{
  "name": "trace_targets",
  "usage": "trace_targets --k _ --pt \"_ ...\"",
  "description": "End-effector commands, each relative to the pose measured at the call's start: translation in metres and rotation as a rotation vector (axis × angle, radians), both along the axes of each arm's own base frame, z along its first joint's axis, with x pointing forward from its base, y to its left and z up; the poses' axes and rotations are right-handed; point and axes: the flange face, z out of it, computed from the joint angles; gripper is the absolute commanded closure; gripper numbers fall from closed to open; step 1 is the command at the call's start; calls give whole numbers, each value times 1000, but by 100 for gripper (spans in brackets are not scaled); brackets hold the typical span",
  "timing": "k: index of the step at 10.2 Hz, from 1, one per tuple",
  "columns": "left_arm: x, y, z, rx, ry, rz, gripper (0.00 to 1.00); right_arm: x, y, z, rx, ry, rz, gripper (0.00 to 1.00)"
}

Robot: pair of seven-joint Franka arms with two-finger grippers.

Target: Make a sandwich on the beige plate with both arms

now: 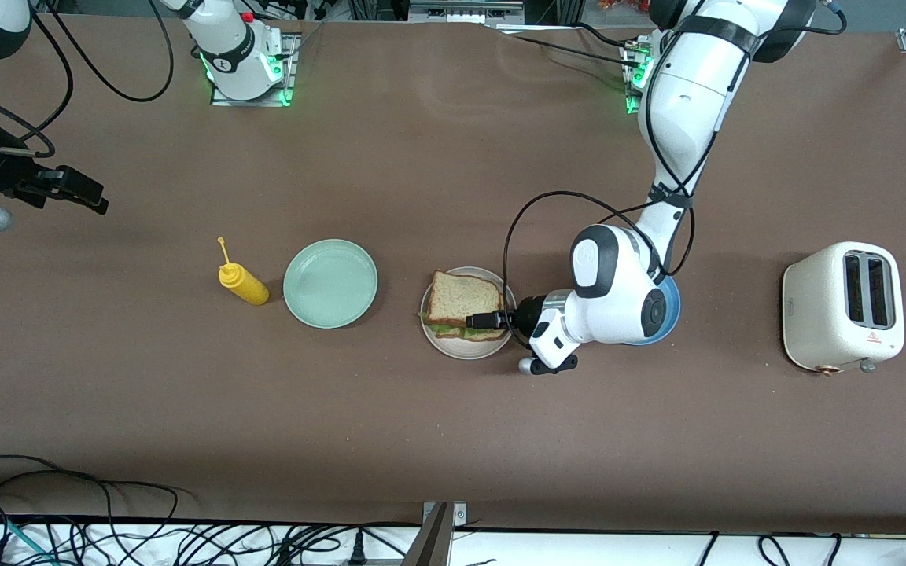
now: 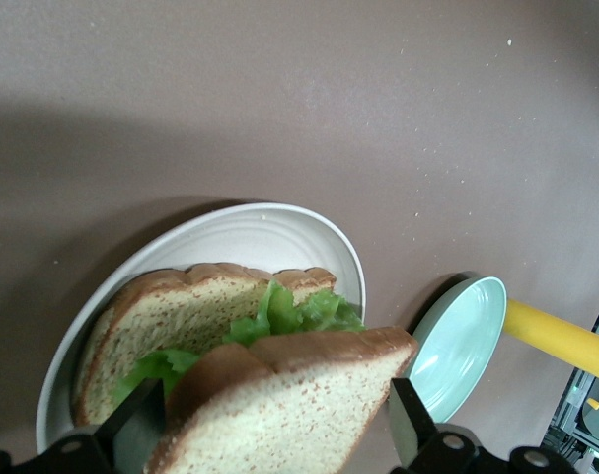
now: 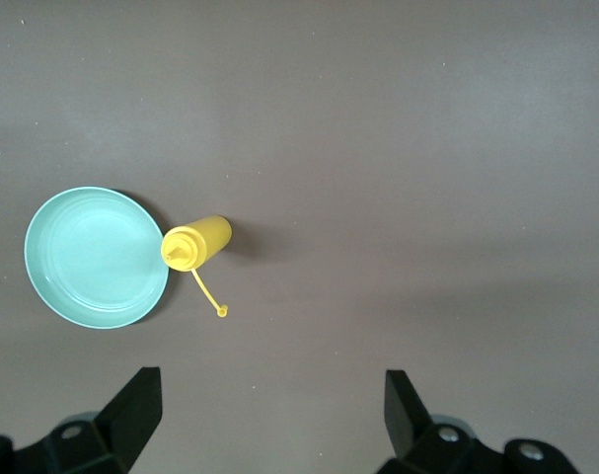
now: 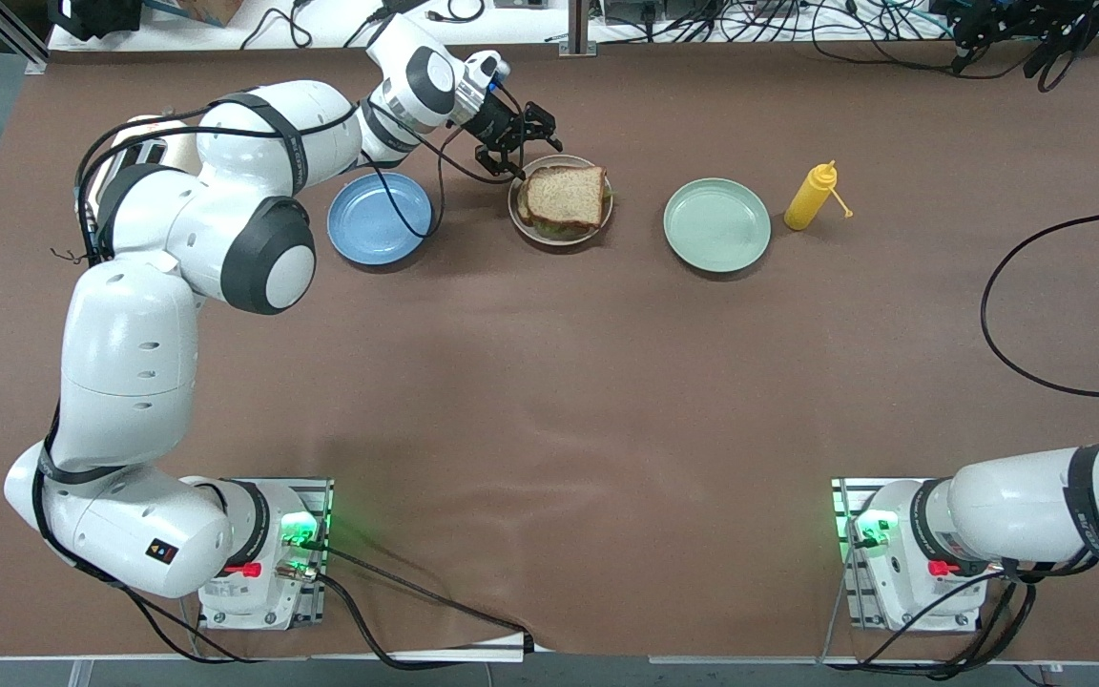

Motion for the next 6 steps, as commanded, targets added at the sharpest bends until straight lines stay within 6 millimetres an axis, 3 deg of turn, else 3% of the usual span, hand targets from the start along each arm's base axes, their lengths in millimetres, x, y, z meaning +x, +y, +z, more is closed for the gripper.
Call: trace_targets --k 1,6 --pt "15 18 7 -16 -28 27 0 -4 3 9 6 -7 -9 0" --pt "45 104 37 177 -90 -13 0 -5 3 15 7 3 2 0"
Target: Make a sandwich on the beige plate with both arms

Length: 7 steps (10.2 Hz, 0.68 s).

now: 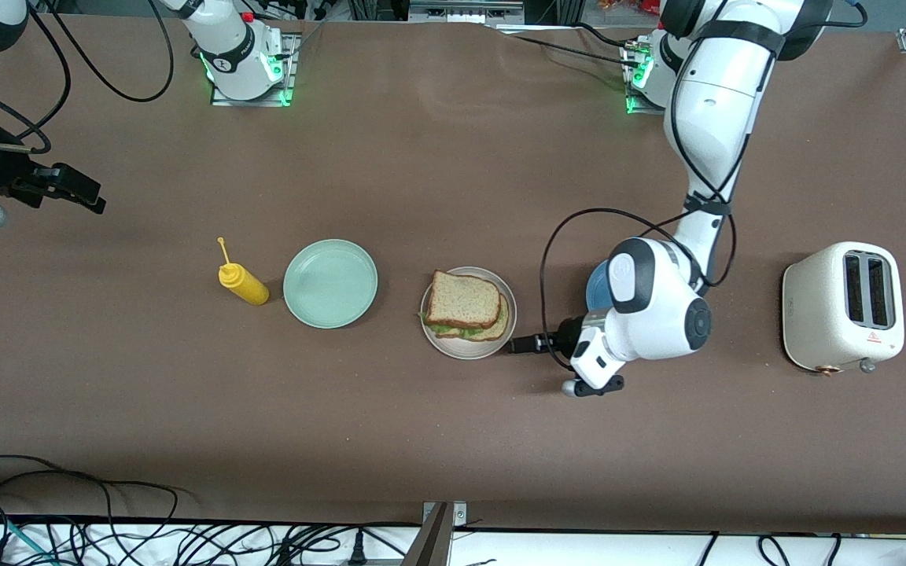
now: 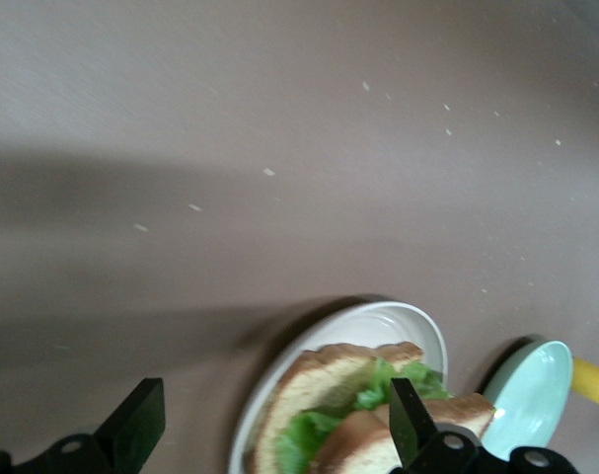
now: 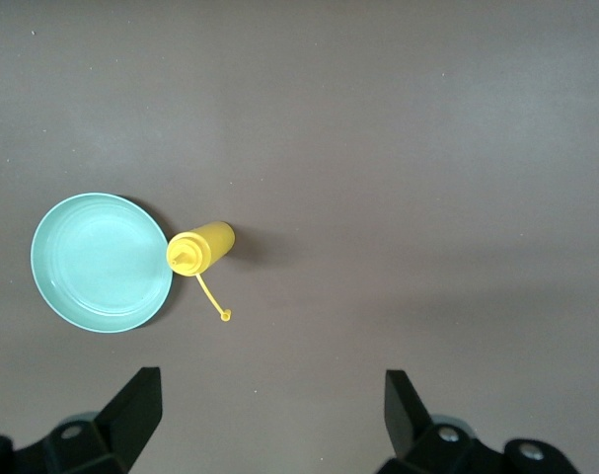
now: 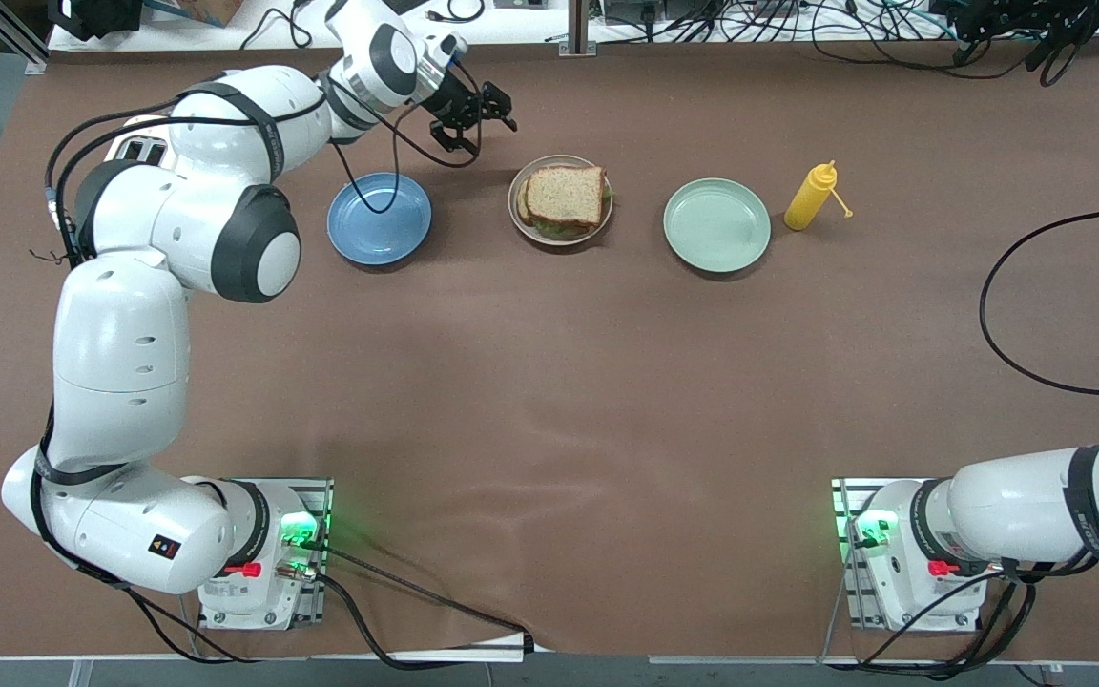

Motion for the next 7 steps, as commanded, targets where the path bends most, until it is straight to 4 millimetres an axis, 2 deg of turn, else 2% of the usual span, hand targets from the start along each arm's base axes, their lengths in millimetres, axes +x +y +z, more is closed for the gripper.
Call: trace_targets --k 1,2,3,4,5,7 --pt "5 34 34 78 -8 -58 0 -8 2 9 7 26 -3 0" --pt "4 51 49 157 -2 -111 0 -8 12 10 5 23 10 0" --pt "3 71 67 258 2 -167 0 -8 14 10 3 23 12 0" --pt "-2 82 81 332 11 -212 0 -8 14 9 3 25 12 0" --pt "-4 99 90 382 34 -231 0 -8 14 9 4 25 12 0" --pt "-5 154 126 478 52 -234 0 -7 12 9 11 25 4 0"
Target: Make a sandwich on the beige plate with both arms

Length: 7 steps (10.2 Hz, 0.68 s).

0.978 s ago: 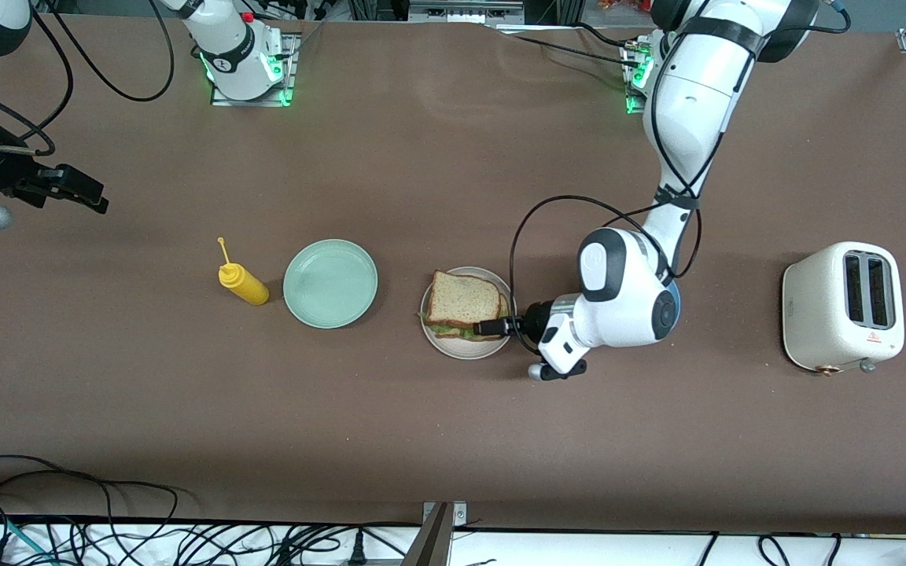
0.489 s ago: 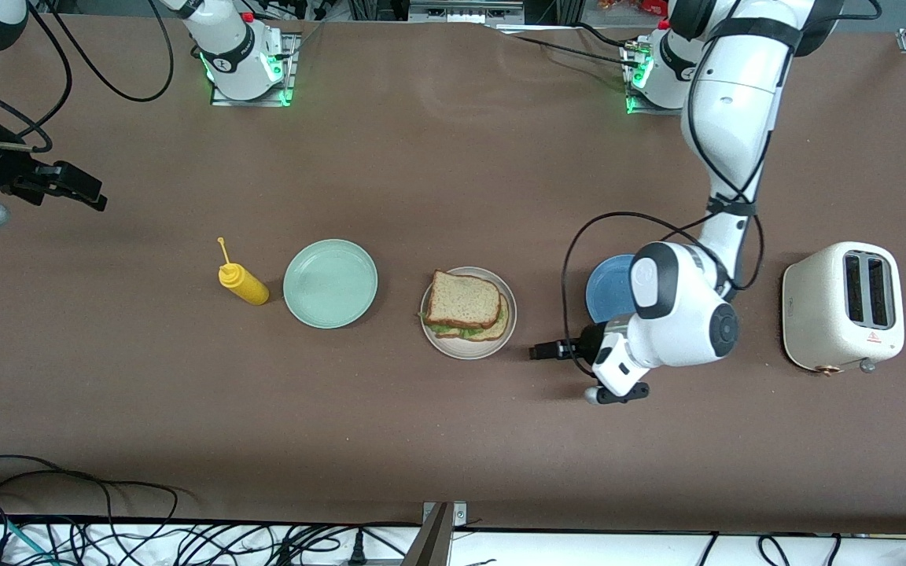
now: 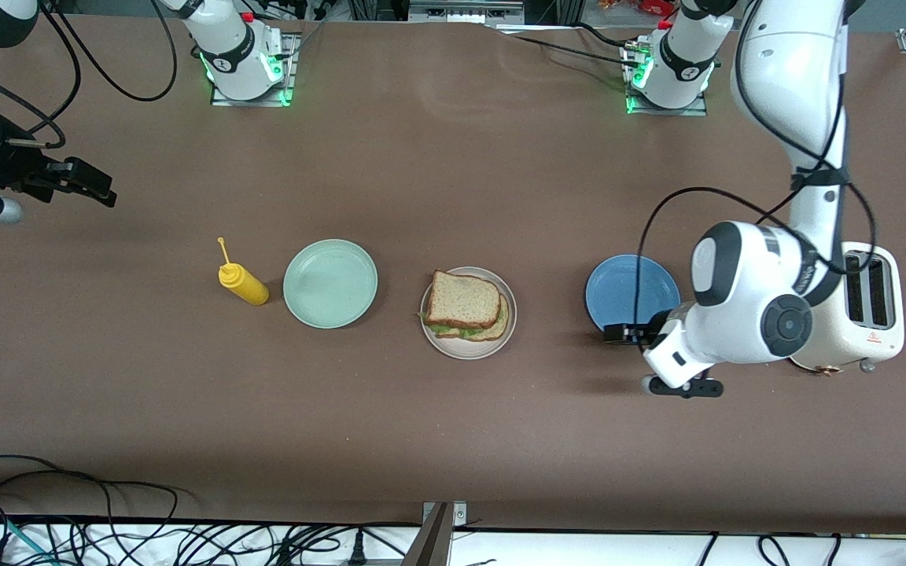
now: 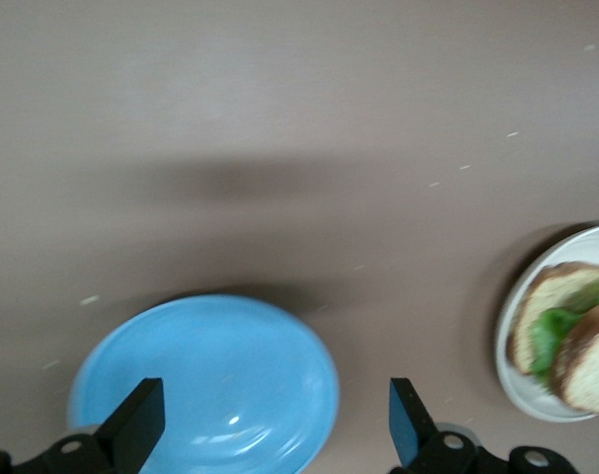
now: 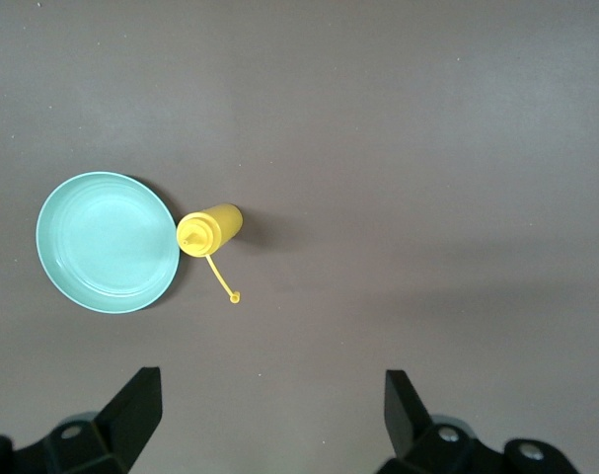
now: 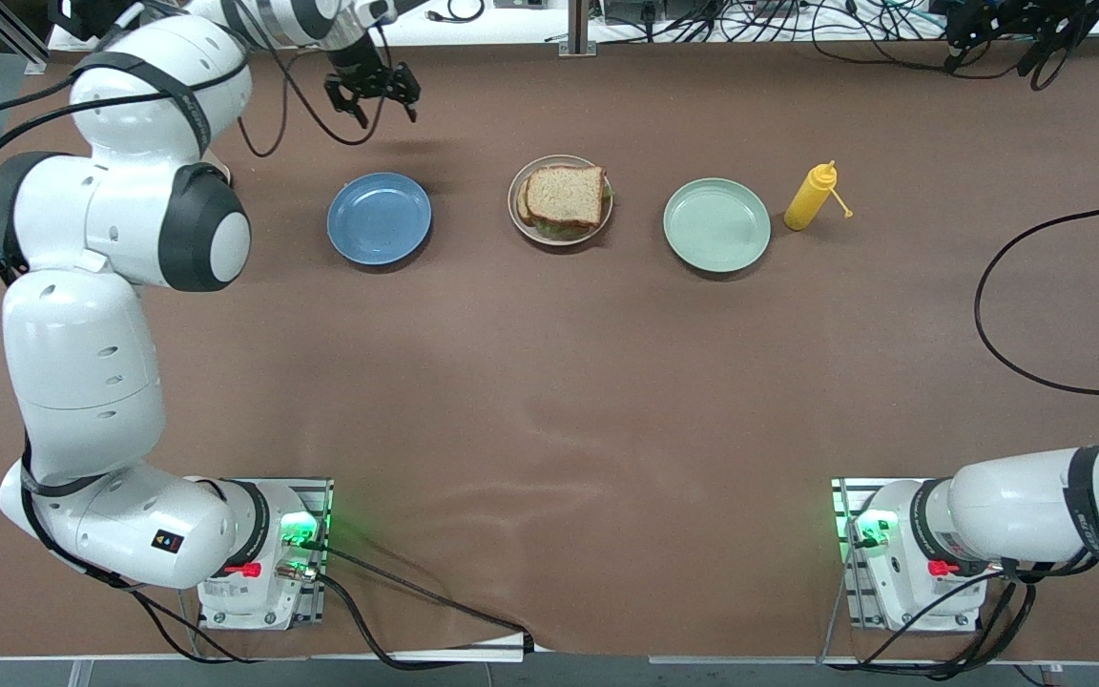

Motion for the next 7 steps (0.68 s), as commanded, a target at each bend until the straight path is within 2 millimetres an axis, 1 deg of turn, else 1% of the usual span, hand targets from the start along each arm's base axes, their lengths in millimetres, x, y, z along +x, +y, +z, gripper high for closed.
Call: trace_targets --k 1,2,3,5,7 --pt "-7 56 47 95 -6 -7 0 -3 0 8 11 1 -15 0" --pt "-10 76 71 136 -25 -4 0 -3 -1 9 9 -1 -14 0" --pt "-15 86 90 172 -27 -10 0 -2 0 10 9 -11 -15 0" --pt "-29 95 130 207 -26 -17 0 0 5 13 12 -24 -7 0" --pt "-46 102 164 234 -11 -21 0 0 7 13 11 -22 -3 0"
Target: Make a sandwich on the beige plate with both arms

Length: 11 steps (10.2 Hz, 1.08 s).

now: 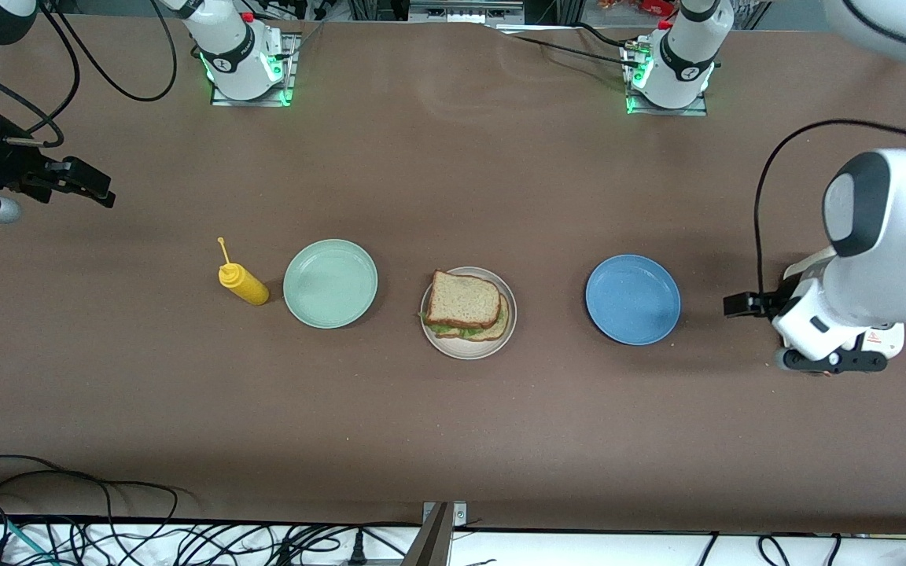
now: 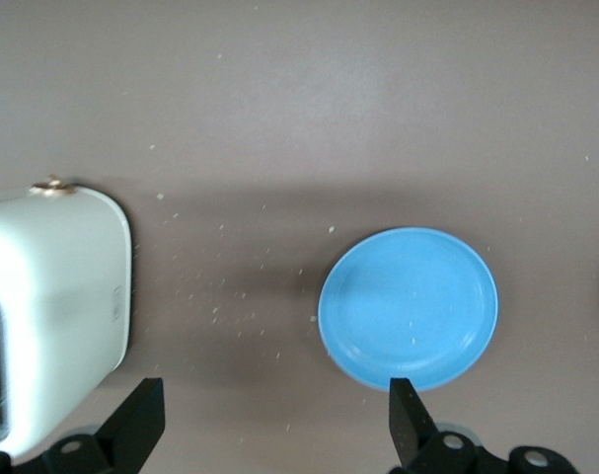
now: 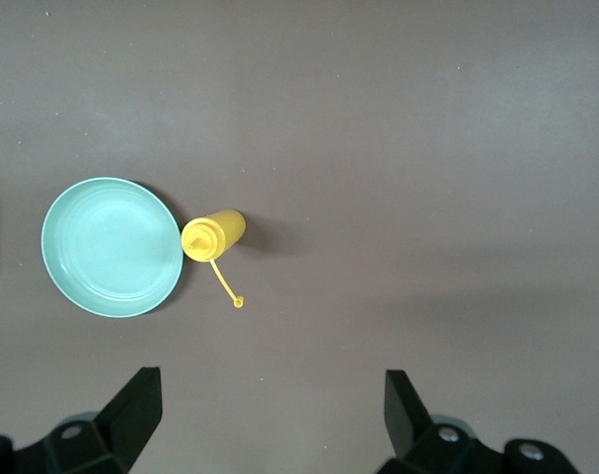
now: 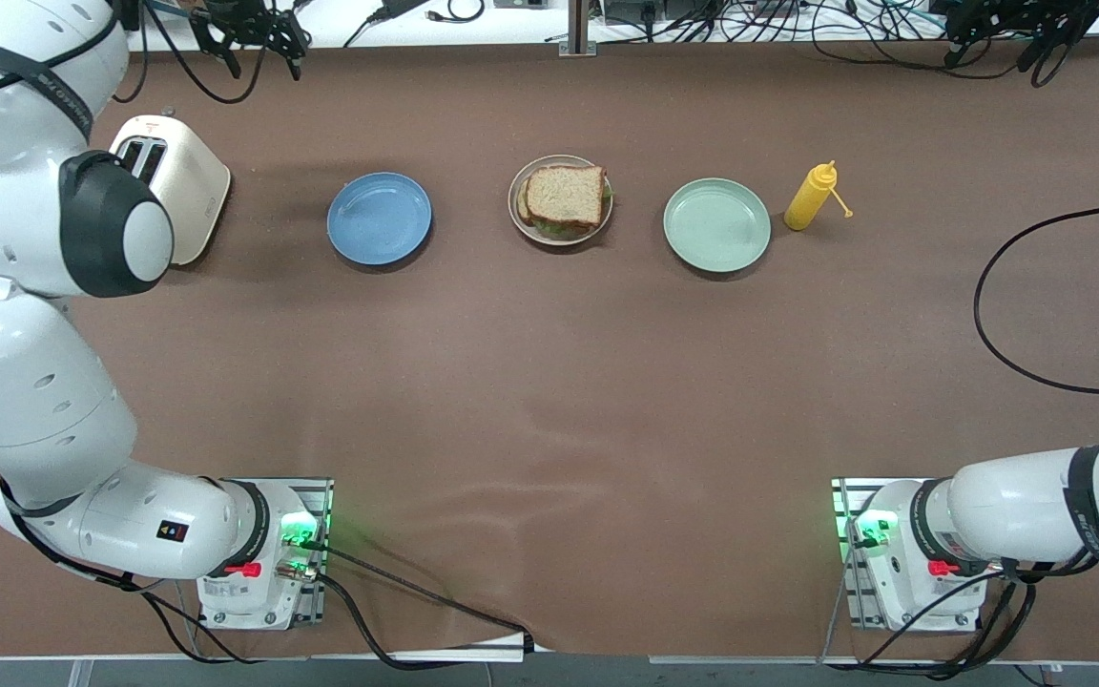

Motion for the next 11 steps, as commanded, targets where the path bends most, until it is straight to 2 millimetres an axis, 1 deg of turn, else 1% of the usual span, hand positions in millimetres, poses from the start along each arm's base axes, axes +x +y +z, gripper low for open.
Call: trace_targets --k 1,2,3,4,5,8,10,11 --pt "-23 5 33 38 21 -19 0 -1 4 7 14 -7 -7 0" --pt "-30 8 46 33 26 -14 0 -1 5 7 17 -6 -7 0" --pt "-36 22 61 28 9 2 0 -1 5 7 17 -6 -7 0" --pt "-44 28 70 22 2 10 0 0 3 4 17 0 -11 0" --pt "-54 34 75 17 5 15 0 0 2 4 17 -3 -12 0" --pt "-79 38 96 -4 -13 14 0 -1 3 6 11 -4 -8 0" --pt "-91 40 102 -35 -11 -61 0 -1 4 7 11 -5 -7 0" --pt "-92 33 106 -43 -18 -75 0 -1 4 7 11 -5 -7 0"
